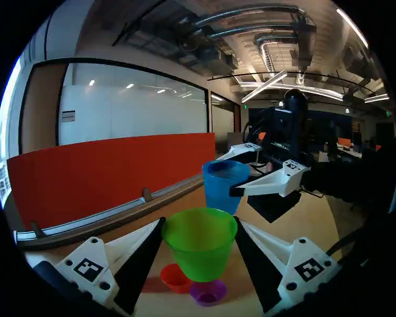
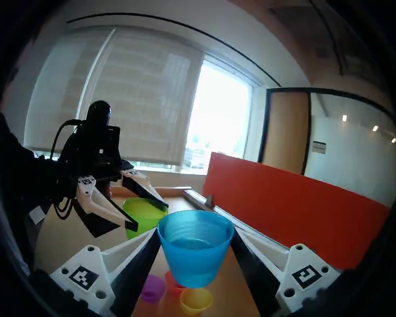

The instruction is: Pour water

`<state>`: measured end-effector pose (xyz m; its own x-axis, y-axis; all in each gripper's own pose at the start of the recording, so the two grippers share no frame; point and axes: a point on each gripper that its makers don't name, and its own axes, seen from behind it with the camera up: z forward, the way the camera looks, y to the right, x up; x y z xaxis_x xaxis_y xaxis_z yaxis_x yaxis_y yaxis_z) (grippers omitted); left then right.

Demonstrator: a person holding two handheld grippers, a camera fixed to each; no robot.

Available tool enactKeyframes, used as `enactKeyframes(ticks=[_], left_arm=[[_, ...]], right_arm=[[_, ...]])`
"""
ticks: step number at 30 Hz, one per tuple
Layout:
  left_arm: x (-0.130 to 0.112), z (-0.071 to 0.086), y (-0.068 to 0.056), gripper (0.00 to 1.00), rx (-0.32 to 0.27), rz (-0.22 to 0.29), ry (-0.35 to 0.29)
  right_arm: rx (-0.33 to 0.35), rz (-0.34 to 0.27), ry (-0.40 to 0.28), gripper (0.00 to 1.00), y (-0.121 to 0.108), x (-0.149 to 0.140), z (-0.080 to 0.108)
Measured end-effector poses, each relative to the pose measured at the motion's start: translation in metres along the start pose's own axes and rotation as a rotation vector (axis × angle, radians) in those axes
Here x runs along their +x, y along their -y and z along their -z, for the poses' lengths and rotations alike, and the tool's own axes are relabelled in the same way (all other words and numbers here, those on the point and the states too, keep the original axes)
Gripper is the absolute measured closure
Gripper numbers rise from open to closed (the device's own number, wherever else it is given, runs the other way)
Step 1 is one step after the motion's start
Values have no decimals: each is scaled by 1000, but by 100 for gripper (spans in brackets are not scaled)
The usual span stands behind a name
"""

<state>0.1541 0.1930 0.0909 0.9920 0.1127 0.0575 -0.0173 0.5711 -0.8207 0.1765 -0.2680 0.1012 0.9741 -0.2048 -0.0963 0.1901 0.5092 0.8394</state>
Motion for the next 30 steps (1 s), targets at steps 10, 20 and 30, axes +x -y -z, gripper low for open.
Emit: enactKeyframes(ticks=[10,20,30], left_arm=[[-2,-1,-4,9,-2,8,-7],[-2,-2,-9,9,-12,8,-12],[-1,-3,-10,9,-12,13,-22]], right_arm=[[1,90,0,8,-6,12,-1],[6,152,-1,8,-8,23,-3],[18,202,5,9,-6,31,-9]])
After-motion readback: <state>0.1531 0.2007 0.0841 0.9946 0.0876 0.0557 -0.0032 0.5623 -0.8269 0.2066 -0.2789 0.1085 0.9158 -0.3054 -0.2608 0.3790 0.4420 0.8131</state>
